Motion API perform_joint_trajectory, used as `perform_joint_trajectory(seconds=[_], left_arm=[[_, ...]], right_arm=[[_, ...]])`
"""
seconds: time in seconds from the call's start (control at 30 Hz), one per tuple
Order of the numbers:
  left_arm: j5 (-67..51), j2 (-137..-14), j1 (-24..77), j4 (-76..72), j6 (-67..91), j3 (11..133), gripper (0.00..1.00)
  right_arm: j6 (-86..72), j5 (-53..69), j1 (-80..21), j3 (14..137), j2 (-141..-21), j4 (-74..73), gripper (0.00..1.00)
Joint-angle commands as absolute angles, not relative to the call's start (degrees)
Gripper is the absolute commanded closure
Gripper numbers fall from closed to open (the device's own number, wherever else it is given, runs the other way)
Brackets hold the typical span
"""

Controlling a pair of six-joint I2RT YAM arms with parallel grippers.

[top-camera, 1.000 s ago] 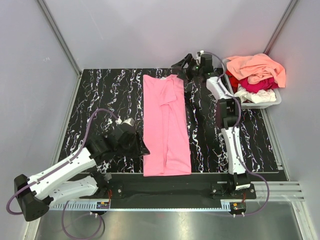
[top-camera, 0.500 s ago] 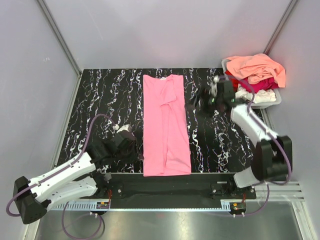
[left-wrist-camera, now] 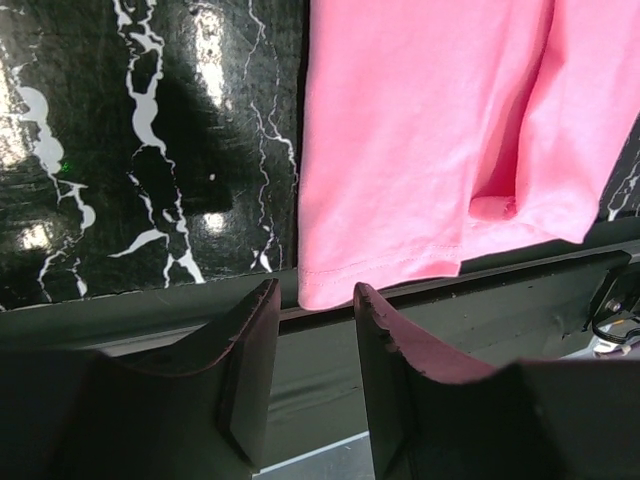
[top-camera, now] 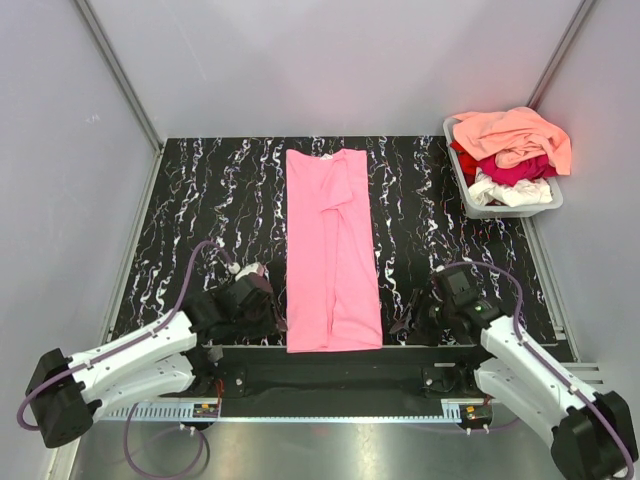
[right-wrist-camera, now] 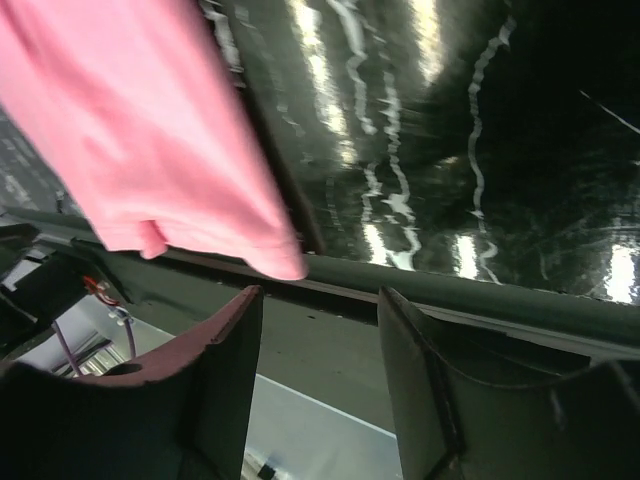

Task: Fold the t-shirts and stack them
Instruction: Fold the tshirt

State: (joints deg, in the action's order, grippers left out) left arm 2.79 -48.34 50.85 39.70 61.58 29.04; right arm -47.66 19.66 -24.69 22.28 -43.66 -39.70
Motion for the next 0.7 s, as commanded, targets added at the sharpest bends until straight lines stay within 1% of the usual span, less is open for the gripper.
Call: perform_joint_trajectory(seconds=[0.0, 0.2, 0.37, 0.53, 0.67], left_arm=[[2.0, -48.5, 51.2, 34.5, 62.7, 28.7, 0.6], [2.3, -49.9, 51.2, 33.0, 62.5, 28.3, 0.6], [1.9, -50.4, 51.2, 31.8, 62.9, 26.6, 0.61], [1.8, -50.2, 51.2, 32.0, 63.4, 25.3, 0.61], [1.8, -49.7, 51.3, 32.6, 63.5, 24.9, 0.61]], right_arm=[[-50.3, 21.4, -25.3, 20.3, -46.3, -36.0, 0.44], [-51.4, 22.1, -27.0, 19.7, -53.2, -28.4, 0.44], [-53.3, 22.2, -29.6, 19.6, -56.6, -23.4, 0.44], [-56.0, 20.7, -34.1, 19.7, -60.1, -20.0, 0.48], [-58.3, 19.2, -37.8, 19.2, -60.4, -19.1, 0.53]])
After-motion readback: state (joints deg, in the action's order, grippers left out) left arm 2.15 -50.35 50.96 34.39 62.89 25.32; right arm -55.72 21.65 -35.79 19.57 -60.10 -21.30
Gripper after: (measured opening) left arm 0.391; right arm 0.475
